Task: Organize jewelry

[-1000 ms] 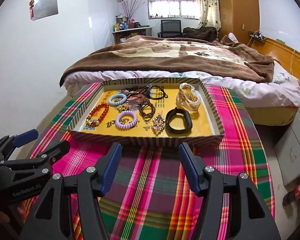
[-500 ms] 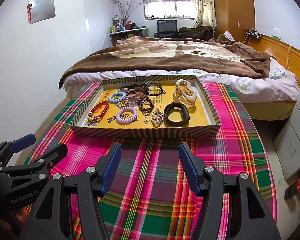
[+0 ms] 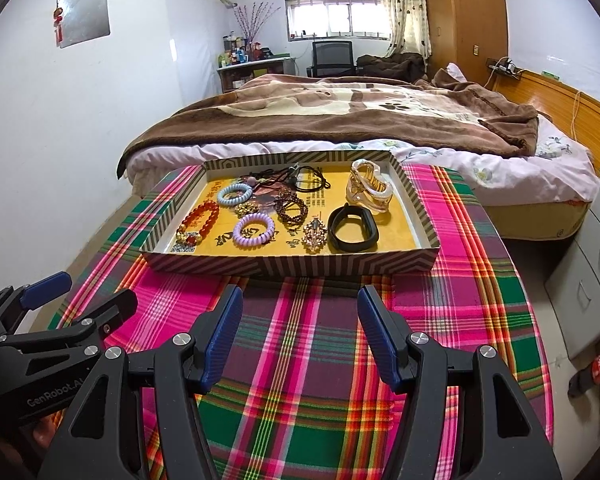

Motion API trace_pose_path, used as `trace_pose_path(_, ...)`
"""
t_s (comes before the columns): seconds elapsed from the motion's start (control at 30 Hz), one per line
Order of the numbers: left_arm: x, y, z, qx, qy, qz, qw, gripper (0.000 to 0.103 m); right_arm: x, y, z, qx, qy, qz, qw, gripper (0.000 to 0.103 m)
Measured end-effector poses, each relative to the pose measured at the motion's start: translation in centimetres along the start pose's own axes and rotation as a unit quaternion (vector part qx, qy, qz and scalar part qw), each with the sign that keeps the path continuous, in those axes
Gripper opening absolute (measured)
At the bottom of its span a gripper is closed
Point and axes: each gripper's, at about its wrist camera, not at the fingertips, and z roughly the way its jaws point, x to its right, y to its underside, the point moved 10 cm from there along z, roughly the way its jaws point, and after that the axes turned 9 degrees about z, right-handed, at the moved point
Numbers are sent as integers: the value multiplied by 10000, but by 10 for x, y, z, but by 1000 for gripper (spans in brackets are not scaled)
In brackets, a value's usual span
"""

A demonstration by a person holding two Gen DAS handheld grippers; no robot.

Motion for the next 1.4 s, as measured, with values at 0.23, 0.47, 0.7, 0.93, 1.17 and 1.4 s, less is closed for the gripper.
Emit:
trace_pose_path(0.23,-1,-1,-3,12,8,-50,10000,92,0,2,-3,2,-3,11,10000,60)
trace_pose_path(0.47,-2,-1,-3,4,-137,-40,9999,92,1,2,-4,8,15,33,10000,60)
trace_pose_path(0.7,-5,0,-2,-3,-154,-83,9998,92,2,2,-4,-4,13,43,10000,60)
trace_pose_path(0.93,-3,1,-1,-48,-173,-53,9998,92,2,2,-4,-8,15,40,10000,60)
trace_pose_path(1.17,-3,2,0,-64,-184,-62,9998,92,2,3,-4,-11,15,41,10000,60)
trace_pose_path(1.4,-2,2,0,-51,-161,-54,9998,92,2,3,-4,-8,13,43,10000,60)
